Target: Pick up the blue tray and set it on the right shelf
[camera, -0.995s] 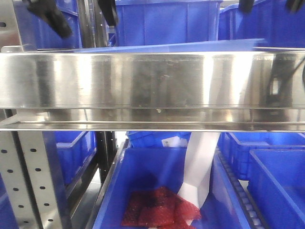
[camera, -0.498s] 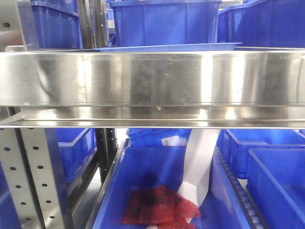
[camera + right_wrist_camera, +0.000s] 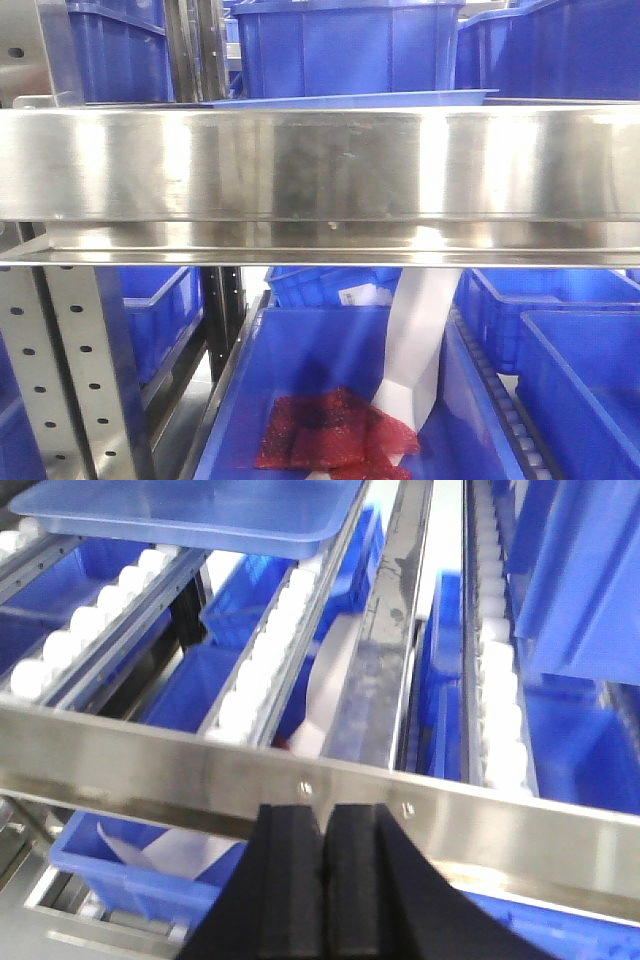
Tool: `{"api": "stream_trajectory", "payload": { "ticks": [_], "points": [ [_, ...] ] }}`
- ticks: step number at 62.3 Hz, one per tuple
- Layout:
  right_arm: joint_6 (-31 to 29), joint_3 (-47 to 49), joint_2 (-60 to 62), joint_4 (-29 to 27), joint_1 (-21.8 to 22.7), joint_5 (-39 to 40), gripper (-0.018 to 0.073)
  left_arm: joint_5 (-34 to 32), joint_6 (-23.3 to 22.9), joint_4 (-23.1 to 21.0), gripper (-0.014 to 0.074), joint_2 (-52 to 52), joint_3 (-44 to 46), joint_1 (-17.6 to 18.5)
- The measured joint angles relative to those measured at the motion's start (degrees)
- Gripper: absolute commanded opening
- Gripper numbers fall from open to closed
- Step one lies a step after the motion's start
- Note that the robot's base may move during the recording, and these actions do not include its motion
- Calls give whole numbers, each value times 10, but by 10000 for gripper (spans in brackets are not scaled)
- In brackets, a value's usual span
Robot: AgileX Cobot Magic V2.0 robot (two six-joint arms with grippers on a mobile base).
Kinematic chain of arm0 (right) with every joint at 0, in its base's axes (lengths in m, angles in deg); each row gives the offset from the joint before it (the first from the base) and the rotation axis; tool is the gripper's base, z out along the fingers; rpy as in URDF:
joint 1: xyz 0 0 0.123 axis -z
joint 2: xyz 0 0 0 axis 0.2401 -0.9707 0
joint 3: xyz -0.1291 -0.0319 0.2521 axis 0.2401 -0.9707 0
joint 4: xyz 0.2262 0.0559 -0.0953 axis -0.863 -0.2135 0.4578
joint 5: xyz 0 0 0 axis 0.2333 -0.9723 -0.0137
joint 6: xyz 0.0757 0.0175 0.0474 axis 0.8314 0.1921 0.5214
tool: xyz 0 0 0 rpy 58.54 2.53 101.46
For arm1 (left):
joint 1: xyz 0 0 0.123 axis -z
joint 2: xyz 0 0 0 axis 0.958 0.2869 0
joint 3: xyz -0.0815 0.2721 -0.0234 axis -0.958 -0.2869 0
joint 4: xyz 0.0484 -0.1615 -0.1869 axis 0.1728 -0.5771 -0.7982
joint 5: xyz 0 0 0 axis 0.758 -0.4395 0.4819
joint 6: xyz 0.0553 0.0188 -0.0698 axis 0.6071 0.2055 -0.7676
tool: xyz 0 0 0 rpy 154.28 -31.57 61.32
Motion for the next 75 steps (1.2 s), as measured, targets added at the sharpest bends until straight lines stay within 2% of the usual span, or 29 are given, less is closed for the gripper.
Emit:
{"api": "stream_trajectory", "payload": {
  "ticks": [9, 22, 33, 62, 68, 75],
  "points": [
    [-7, -77, 95, 0, 0, 46, 57, -80, 0, 6, -48, -112, -126, 0],
    [-28, -160, 190, 7, 0, 138, 57, -132, 0, 11, -48, -205, -253, 0],
    [-30, -178, 195, 10, 0, 167, 57, -141, 0, 11, -48, -218, -282, 0],
    [-30, -181, 196, 10, 0, 168, 57, -141, 1, 14, -48, -218, -287, 0],
    [-30, -181, 196, 10, 0, 168, 57, -141, 29, 4, -48, -227, -287, -19],
    [-31, -181, 196, 10, 0, 168, 57, -163, 68, -27, -48, -258, -310, -80]
  ]
}}
